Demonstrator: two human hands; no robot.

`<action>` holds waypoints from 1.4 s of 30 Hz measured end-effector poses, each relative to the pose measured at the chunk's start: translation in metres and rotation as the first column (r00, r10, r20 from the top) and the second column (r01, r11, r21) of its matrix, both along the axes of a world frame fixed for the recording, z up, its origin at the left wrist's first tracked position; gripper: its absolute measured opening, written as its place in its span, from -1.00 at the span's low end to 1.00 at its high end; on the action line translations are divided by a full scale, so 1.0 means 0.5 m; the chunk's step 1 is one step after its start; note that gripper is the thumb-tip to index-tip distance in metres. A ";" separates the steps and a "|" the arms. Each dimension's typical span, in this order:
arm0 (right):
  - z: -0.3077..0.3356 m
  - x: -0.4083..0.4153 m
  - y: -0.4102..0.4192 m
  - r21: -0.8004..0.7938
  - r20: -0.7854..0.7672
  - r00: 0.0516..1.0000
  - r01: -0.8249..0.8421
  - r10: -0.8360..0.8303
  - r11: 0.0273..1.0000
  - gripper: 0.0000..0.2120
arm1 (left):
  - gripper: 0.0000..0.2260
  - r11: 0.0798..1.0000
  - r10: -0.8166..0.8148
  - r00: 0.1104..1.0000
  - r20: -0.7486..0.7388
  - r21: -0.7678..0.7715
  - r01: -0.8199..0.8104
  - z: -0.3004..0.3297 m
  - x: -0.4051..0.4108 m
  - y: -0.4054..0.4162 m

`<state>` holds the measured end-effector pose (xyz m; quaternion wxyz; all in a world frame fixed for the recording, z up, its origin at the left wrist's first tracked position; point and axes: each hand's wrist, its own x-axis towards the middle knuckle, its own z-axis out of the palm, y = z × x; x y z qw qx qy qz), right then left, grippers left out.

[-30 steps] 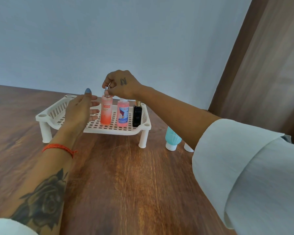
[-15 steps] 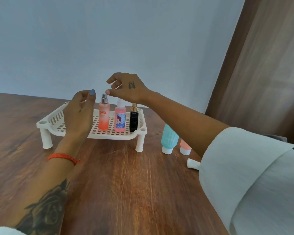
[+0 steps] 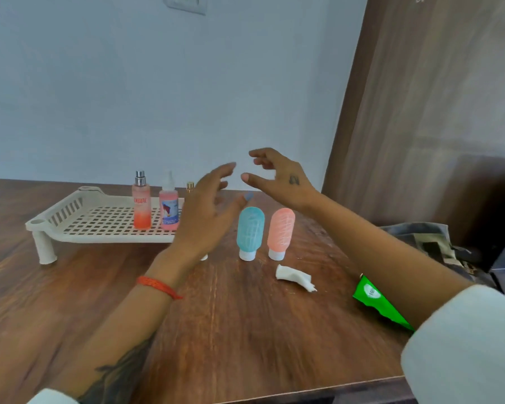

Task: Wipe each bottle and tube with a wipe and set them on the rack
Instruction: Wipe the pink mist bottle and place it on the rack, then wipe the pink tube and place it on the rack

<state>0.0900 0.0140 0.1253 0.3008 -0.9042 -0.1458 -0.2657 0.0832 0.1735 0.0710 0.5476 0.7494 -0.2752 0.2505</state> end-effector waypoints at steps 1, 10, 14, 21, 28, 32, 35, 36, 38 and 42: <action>-0.013 -0.008 -0.021 0.028 -0.010 1.000 0.021 -0.021 0.999 -0.52 | -0.54 1.000 -0.019 1.000 -0.003 0.020 0.019 -0.009 -0.006 -0.020; -0.170 -0.019 -0.118 0.103 -0.196 0.966 0.190 -0.167 0.976 -0.39 | -0.51 0.962 0.043 0.995 0.090 0.265 -0.066 -0.103 -0.014 -0.074; -0.195 -0.019 -0.120 0.251 -0.252 0.960 0.183 -0.118 0.951 -0.51 | -0.57 0.963 0.079 0.988 0.136 0.247 -0.111 -0.108 -0.017 -0.065; -0.202 -0.032 -0.111 0.306 -0.213 0.969 0.186 -0.123 0.934 -0.58 | -0.55 0.953 0.089 0.990 0.107 0.281 -0.116 -0.112 -0.013 -0.064; -0.173 -0.091 -0.101 0.404 -0.188 0.982 0.105 -0.030 0.909 -0.58 | -0.52 0.968 0.058 0.997 0.057 0.241 -0.070 -0.108 -0.016 -0.063; -0.178 -0.116 -0.095 0.467 -0.286 0.951 0.032 0.116 0.884 -0.57 | -0.29 0.949 -0.157 0.963 -0.220 0.236 0.209 -0.101 -0.021 -0.062; -0.186 -0.123 -0.093 0.515 -0.349 0.916 0.012 0.197 0.857 -0.58 | -0.11 0.892 -0.296 0.857 -0.422 0.199 0.406 -0.107 -0.021 -0.063; -0.190 -0.123 -0.092 0.526 -0.359 0.908 0.007 0.215 0.850 -0.59 | -0.09 0.879 -0.332 0.838 -0.433 0.181 0.442 -0.111 -0.020 -0.064; -0.198 -0.125 -0.092 0.524 -0.375 0.900 0.008 0.222 0.852 -0.59 | -0.10 0.863 -0.374 0.819 -0.436 0.159 0.479 -0.116 -0.017 -0.065; -0.204 -0.127 -0.097 0.496 -0.355 0.914 0.008 0.194 0.868 -0.66 | -0.18 0.861 -0.377 0.790 -0.484 0.130 0.491 -0.120 -0.010 -0.063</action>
